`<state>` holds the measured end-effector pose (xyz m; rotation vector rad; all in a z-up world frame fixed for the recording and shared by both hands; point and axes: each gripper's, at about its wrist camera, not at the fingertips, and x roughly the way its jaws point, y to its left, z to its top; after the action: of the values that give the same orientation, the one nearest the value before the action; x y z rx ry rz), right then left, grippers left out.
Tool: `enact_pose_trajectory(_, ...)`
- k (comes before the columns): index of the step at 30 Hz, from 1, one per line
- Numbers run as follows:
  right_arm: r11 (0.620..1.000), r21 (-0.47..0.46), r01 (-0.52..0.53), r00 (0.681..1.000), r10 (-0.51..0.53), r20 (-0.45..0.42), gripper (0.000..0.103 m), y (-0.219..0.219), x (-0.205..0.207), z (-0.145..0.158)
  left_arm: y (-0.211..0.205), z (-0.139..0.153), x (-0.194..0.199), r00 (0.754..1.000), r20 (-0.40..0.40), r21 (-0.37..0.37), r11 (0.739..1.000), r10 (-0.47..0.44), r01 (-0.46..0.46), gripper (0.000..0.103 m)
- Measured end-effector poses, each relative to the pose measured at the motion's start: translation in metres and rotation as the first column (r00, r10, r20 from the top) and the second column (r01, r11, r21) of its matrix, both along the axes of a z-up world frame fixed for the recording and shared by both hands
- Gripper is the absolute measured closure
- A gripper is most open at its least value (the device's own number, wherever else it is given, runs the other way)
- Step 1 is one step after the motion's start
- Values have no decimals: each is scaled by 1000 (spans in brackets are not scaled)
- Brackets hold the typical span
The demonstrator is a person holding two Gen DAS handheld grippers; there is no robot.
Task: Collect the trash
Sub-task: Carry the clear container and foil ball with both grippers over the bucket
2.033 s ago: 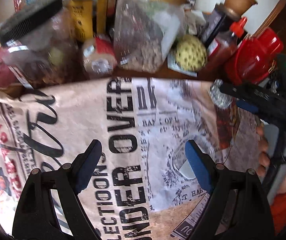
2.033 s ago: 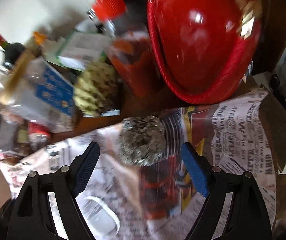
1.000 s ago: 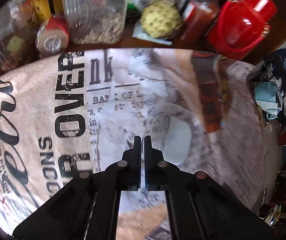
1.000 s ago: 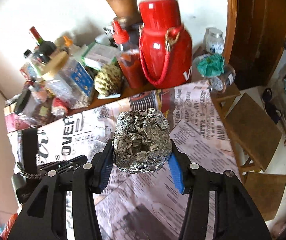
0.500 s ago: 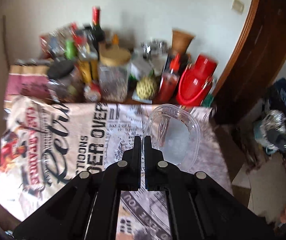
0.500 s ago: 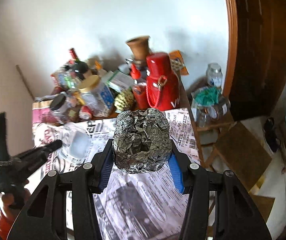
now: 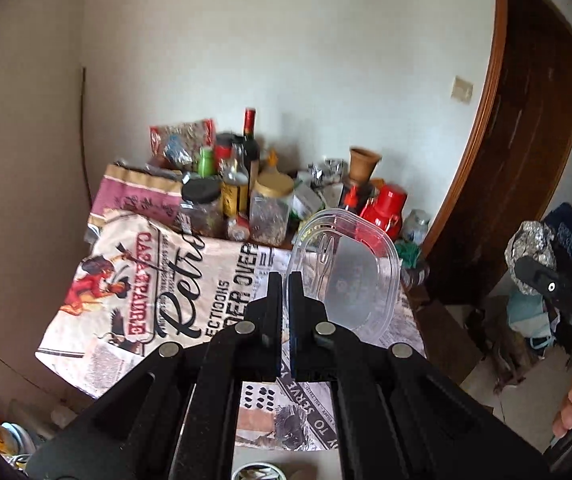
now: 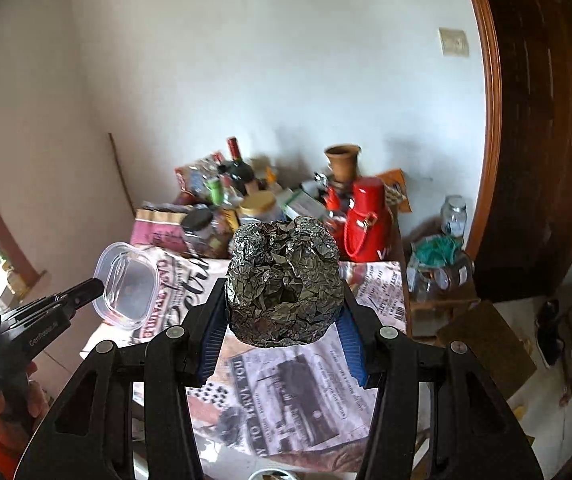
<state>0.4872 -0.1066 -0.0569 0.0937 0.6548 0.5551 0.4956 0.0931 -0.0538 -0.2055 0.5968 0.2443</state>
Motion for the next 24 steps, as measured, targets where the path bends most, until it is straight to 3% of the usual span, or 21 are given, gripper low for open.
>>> enact_pose_trajectory(7, 1000, 19, 4, 999, -5, 51, 56, 16, -61, 16, 13, 20, -67, 997, 70, 15, 999, -34, 33, 102)
enact_pose_trajectory(18, 1000, 3, 27, 999, -27, 33, 56, 55, -176, 9, 47, 7, -199, 998, 27, 16, 998, -55, 55, 102)
enact_pose_trajectory(24, 999, -21, 48, 999, -48, -3, 56, 63, -236, -1, 59, -9, -257, 996, -3, -24, 995, -95, 95, 102)
